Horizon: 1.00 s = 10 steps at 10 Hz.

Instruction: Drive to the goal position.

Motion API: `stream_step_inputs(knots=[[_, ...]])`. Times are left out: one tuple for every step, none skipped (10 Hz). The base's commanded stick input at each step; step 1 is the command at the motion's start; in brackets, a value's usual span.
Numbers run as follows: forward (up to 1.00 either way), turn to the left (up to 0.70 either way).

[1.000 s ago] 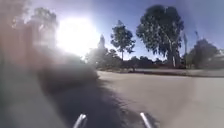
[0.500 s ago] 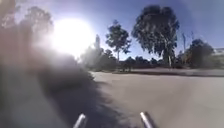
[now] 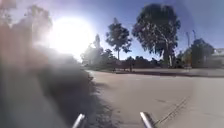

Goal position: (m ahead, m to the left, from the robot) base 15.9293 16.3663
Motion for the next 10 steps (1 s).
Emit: stream_step_inputs(knots=[[0.95, -0.13], [0.95, 0.0], [0.95, 0.0], [0.95, 0.0], [0.95, 0.0], [0.95, 0.0], [0.95, 0.0], [0.95, 0.0], [0.95, 0.0], [0.95, 0.0]])
